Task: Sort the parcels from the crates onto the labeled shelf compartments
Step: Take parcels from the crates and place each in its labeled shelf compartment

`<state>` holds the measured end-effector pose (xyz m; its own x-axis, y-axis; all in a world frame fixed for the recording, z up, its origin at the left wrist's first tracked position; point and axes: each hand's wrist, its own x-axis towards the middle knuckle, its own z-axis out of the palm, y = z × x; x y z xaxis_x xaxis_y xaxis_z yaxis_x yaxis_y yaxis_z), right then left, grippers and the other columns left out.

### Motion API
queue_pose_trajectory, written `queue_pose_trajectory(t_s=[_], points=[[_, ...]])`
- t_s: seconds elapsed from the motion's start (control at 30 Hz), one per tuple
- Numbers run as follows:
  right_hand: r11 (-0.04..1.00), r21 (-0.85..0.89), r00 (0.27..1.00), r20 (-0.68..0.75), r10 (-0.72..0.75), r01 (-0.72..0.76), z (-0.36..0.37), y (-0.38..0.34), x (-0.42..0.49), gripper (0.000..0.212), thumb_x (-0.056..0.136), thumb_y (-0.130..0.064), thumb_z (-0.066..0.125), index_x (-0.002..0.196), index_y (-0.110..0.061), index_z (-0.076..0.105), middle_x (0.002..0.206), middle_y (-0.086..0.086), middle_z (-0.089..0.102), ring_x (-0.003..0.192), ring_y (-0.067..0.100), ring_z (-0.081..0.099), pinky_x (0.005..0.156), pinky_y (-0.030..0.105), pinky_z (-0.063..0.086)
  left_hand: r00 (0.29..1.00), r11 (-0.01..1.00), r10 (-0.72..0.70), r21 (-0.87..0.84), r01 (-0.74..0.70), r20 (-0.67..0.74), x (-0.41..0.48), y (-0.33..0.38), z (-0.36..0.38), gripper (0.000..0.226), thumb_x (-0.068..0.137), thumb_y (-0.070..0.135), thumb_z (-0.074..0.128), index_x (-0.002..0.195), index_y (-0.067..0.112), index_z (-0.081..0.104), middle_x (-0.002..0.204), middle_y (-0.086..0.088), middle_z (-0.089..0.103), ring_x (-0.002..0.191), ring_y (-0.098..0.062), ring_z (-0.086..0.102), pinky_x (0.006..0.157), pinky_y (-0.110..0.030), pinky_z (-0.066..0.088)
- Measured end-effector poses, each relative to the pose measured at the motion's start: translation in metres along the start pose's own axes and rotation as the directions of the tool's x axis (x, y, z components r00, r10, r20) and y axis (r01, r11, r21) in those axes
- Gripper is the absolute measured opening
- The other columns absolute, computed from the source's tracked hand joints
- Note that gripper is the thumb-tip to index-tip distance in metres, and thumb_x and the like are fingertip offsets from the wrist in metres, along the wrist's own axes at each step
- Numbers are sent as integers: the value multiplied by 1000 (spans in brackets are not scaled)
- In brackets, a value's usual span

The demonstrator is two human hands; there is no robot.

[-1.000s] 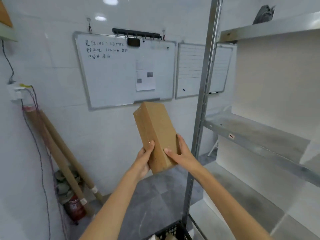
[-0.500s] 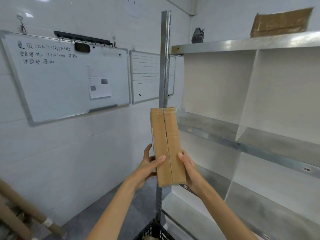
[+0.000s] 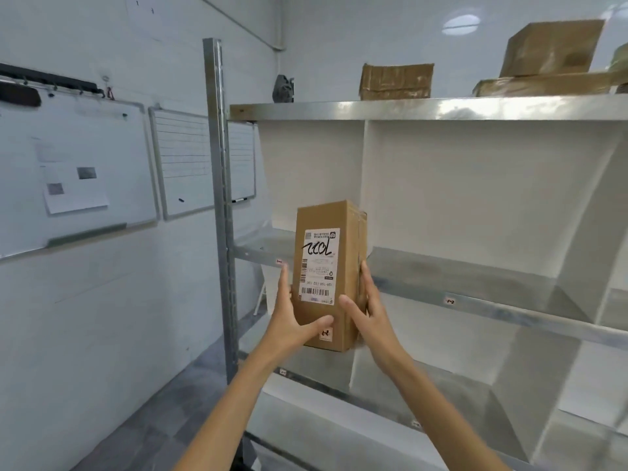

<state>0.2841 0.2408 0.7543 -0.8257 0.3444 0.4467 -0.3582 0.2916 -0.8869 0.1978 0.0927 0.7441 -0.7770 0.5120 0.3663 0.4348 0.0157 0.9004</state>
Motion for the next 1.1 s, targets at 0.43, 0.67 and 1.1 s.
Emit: queue_pose_trajectory(t_s=[0.43,0.67,1.1], points=[[922,386,986,-155,61,4,-131,-13,-38,59,88,-22,55,143,-32,36,141,-1,52,126,20,53,83,27,55,965,905,-14,-407,124,263,5,39,91,81,62,55,77,131,37,39,129,2,60,116,-16,59,93,-36,52],[960,266,982,-135,132,-92,-173,-17,-67,71,77,-56,65,140,-45,35,146,-6,44,130,14,48,102,45,45,935,766,-12,-599,236,353,10,50,135,79,73,27,78,139,23,36,118,-3,67,109,-22,64,85,-43,55],[940,321,932,-290,215,-117,-232,-8,-115,77,70,-36,76,134,-35,33,120,6,65,114,26,60,87,48,54,957,647,-26,-724,238,290,17,58,160,91,63,51,79,139,24,34,122,-3,60,119,-23,54,98,-47,44]])
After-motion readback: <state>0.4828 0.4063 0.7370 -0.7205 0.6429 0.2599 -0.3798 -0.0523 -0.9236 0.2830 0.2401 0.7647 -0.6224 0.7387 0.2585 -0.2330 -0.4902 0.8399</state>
